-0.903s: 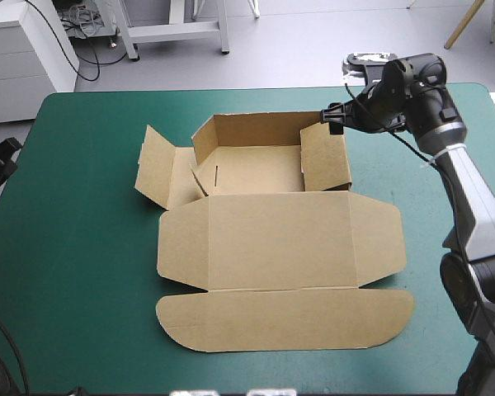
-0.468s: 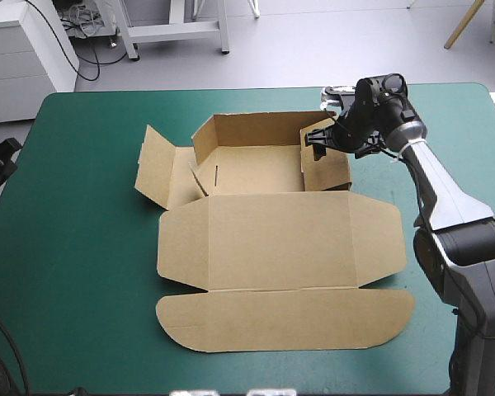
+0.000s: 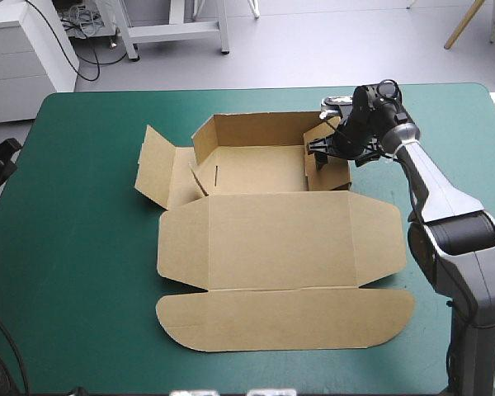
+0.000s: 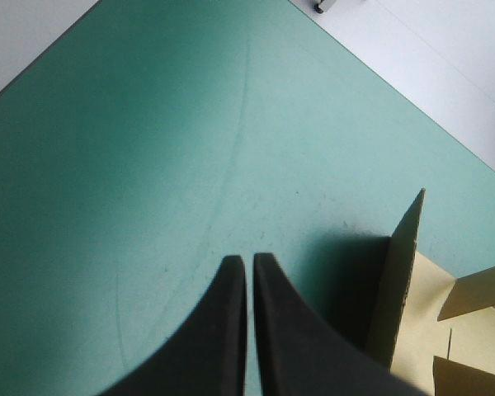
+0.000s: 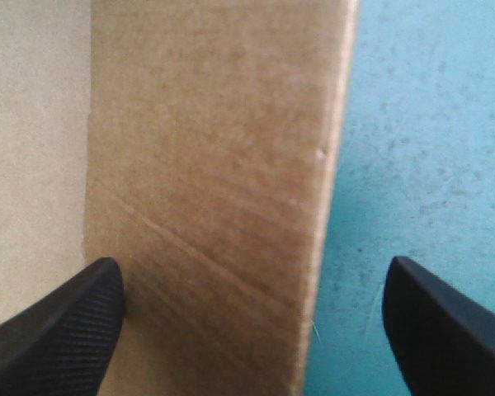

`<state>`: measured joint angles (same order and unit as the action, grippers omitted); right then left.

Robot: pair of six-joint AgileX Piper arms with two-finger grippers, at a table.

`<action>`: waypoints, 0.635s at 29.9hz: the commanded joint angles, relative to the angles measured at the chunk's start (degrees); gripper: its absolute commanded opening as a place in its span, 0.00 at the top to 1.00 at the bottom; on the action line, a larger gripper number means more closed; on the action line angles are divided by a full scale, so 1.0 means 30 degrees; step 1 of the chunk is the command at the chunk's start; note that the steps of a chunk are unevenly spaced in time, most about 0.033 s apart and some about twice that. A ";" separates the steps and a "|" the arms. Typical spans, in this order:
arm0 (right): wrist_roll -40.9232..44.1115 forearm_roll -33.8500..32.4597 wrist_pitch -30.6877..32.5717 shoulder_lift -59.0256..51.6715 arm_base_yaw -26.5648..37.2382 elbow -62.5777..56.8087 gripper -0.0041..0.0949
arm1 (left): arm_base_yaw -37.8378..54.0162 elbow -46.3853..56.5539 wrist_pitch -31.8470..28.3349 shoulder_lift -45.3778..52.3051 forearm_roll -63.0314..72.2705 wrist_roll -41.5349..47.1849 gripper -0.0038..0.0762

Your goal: Fold the box

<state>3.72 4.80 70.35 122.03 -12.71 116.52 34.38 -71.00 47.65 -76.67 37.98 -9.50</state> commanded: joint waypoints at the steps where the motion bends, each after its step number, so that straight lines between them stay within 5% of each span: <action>1: -0.0229 -0.0083 -0.0424 -0.0962 0.0129 0.0394 0.29 | 0.0033 -0.0525 -0.0803 0.0516 0.0606 0.0175 0.94; 8: -0.0506 0.0104 -0.0424 -0.0867 0.0129 0.0394 0.97 | 0.0033 -0.0525 -0.0803 0.0516 0.0606 0.0175 0.94; 19: -0.0941 0.0114 -0.0424 -0.4008 0.0129 0.0394 0.96 | 0.0033 -0.0525 -0.0660 0.0516 0.0522 -0.1642 0.94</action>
<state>2.09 4.55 69.95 118.99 -12.66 116.05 34.38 -71.00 47.71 -76.67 37.55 -11.94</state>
